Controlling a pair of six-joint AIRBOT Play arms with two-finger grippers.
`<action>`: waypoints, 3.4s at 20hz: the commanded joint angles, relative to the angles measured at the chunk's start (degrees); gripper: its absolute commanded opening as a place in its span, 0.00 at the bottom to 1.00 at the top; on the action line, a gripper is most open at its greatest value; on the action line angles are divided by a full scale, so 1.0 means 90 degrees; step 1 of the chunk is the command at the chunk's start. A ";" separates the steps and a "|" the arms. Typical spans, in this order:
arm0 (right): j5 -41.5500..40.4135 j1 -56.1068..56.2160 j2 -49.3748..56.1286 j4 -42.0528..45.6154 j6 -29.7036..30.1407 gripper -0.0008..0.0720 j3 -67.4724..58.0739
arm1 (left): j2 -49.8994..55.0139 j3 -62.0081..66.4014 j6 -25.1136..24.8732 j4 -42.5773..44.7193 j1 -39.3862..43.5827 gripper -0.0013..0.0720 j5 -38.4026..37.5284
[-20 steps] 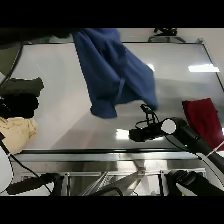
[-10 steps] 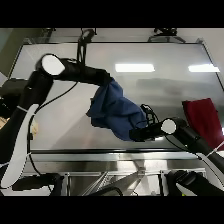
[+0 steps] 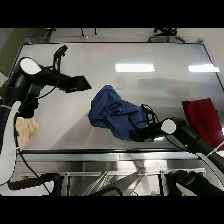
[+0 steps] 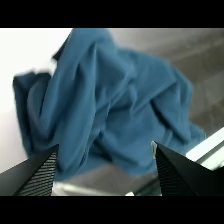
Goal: Fold the shirts.
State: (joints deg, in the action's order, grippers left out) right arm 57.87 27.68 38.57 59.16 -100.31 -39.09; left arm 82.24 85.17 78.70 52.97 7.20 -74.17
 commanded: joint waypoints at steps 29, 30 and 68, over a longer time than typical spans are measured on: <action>-0.0265 -0.3218 0.2781 -0.2880 0.3963 0.48 -0.0248 | 0.0787 -0.2686 -0.0865 -0.0695 0.0559 0.04 0.2033; -0.0265 -0.3218 0.2781 -0.3019 0.4133 0.38 -0.0248 | 0.0763 -0.2686 -0.0865 -0.0699 0.0556 0.04 0.2025; 0.1294 -0.3417 0.4714 -0.1443 0.3861 0.03 -0.5105 | 0.2079 0.2169 -0.0585 0.0998 -0.0610 0.05 -0.0073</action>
State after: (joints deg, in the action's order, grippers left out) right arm 71.40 -3.75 73.63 46.02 -65.17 -91.61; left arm 87.83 104.55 72.64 56.51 -3.03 -75.42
